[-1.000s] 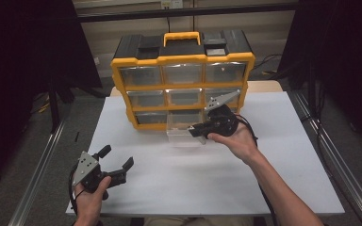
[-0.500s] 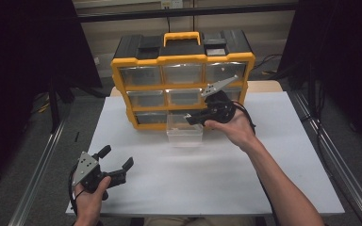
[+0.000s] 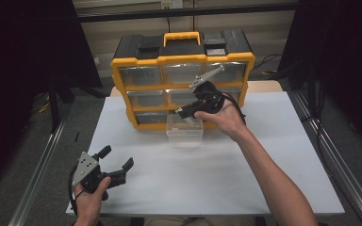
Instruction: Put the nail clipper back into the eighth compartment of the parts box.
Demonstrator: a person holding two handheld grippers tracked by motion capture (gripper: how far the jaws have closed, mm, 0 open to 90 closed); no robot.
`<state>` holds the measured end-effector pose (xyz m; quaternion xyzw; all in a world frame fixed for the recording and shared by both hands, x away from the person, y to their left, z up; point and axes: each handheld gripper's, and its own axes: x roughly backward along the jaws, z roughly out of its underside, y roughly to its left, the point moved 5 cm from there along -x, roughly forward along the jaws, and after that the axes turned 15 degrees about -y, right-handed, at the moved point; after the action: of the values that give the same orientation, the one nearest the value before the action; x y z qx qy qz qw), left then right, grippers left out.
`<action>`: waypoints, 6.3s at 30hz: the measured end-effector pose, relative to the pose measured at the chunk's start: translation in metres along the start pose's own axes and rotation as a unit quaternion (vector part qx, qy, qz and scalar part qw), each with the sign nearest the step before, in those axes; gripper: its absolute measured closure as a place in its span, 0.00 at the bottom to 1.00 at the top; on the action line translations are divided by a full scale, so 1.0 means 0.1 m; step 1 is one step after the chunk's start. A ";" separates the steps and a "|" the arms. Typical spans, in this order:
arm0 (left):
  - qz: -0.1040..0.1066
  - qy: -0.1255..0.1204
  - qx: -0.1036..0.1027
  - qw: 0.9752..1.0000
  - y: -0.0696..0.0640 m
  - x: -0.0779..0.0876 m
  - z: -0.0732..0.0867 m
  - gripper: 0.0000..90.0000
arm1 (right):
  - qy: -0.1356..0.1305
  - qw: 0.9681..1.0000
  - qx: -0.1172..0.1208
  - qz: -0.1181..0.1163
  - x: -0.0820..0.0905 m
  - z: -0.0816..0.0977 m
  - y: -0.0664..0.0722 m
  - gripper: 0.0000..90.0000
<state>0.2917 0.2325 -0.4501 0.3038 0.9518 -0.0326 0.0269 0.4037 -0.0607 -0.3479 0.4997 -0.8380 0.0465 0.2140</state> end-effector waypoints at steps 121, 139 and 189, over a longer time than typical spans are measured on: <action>-0.006 0.006 0.016 1.000 0.03 -0.01 0.04 0.06 | 0.111 0.991 -0.057 0.057 -0.53 0.47 -0.40 0.57; 0.000 0.014 0.007 1.000 0.02 0.00 0.05 0.06 | 0.009 0.995 -0.065 0.071 -0.41 0.48 -0.37 0.07; -0.003 0.015 0.016 1.000 -0.01 -0.03 0.07 0.06 | -0.192 0.961 -0.019 0.200 0.57 0.99 -0.29 0.00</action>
<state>0.2939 0.2293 -0.4566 0.3018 0.9524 -0.0435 0.0078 0.3741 -0.1506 -0.4177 0.3170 -0.9471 -0.0242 0.0446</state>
